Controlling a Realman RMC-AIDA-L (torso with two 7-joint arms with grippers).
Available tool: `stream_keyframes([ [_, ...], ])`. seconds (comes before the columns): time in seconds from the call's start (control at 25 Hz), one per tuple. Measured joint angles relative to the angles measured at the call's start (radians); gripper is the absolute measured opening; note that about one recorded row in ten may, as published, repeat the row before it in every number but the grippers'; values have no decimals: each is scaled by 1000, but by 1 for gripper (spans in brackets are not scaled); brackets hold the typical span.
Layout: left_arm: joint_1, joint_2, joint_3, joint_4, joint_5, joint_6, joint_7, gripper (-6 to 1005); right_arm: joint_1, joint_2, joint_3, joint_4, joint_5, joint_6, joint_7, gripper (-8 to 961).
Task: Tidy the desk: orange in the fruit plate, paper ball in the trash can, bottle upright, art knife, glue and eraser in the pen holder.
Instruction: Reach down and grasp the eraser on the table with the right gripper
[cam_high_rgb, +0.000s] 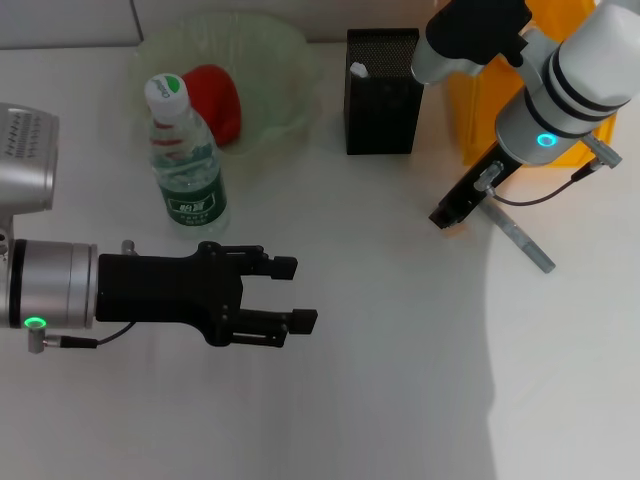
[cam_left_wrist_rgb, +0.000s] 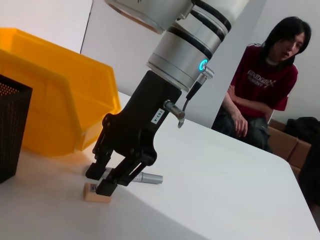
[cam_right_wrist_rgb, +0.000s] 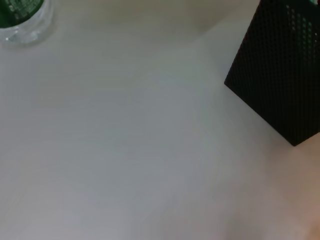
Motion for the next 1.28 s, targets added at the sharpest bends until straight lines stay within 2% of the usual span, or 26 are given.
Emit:
stream_keyframes([
  [0.12,-2,0,0,0,0,-1,-1,772,2,0,0,8,0,6,0,336],
  [1.0,-15,0,3,-21,3,-4,3,773,11,0,0,30,-1,13,28,347],
  [1.2,-15,0,3,-22,3,-4,4,773,11,0,-11,48,-1,27,29,522],
  [1.28,-15,0,3,-23,6,-4,5,773,11,0,-16,55,-1,33,30,527],
])
